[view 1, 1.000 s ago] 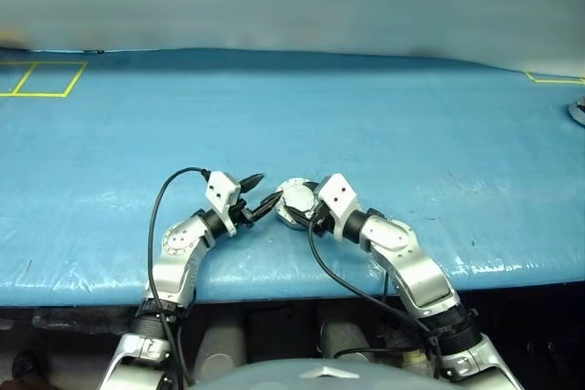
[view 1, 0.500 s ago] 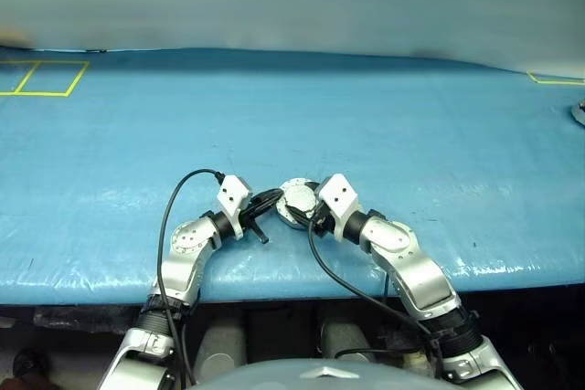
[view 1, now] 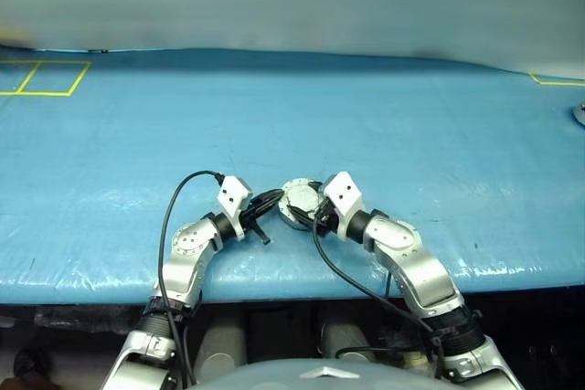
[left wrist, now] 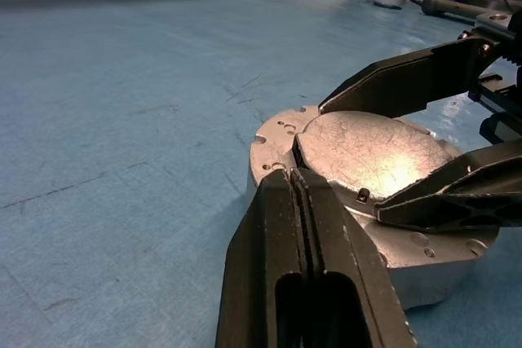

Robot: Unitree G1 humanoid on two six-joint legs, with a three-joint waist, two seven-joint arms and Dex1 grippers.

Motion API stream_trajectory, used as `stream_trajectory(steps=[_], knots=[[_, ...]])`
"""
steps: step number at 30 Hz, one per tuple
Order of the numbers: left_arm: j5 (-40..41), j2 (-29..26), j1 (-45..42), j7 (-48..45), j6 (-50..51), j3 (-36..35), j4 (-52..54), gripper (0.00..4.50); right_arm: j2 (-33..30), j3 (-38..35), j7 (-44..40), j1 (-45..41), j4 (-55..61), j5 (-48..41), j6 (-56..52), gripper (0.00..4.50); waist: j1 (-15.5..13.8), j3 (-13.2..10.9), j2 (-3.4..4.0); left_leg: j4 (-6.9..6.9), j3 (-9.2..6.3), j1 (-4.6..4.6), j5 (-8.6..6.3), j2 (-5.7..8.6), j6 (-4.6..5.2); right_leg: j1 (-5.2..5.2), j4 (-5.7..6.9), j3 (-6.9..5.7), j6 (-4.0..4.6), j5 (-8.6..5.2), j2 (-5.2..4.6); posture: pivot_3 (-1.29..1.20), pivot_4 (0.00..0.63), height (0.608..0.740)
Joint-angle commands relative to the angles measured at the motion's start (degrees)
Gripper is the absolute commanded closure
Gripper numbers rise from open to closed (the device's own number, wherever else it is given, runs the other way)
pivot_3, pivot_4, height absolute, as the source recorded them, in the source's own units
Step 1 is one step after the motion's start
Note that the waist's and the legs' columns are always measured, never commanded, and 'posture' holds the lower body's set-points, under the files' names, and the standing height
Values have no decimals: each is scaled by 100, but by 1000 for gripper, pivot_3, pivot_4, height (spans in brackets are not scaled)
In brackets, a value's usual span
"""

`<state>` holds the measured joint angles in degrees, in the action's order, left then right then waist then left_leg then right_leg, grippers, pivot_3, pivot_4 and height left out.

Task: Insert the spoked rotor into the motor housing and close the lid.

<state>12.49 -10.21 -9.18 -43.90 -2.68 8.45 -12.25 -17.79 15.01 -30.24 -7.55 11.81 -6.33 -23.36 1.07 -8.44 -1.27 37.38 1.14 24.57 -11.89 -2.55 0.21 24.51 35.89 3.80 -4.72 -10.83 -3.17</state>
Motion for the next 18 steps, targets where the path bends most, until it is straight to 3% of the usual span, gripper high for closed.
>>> stream_trajectory(steps=[1, 7, 12, 18], knots=[[90, 95, 38, -82, 81, 126, 163, 4500, 25, -181, -3, 88, 230, -149, 23, 43, -19, 0, 0, -1, 0, 1, 0, 1, 0, 0, 0, 0, 0, 0, 0, 0, 150, 740], [113, 113, 18, -75, 94, 119, 142, 4500, 242, -938, -88, 235, 945, -1217, -249, 43, -42, -3, -1, -2, -1, 11, -1, 2, 0, 6, -4, -1, -1, -1, 0, 0, 150, 740], [105, 107, 19, -63, 67, 112, 137, 4500, 601, -2088, 512, 275, 1001, -2531, -1433, 43, -44, -3, -1, -2, -2, 11, -1, 0, 0, 4, -6, -3, -1, -1, 0, 0, 150, 740], [79, 100, 9, -44, 34, 107, 126, 4500, 878, -2739, 876, 552, 606, -3636, -2499, 43, -29, -4, 2, -16, -2, 9, -1, 0, 0, 9, -7, -3, 1, -1, -1, 0, 150, 740]])
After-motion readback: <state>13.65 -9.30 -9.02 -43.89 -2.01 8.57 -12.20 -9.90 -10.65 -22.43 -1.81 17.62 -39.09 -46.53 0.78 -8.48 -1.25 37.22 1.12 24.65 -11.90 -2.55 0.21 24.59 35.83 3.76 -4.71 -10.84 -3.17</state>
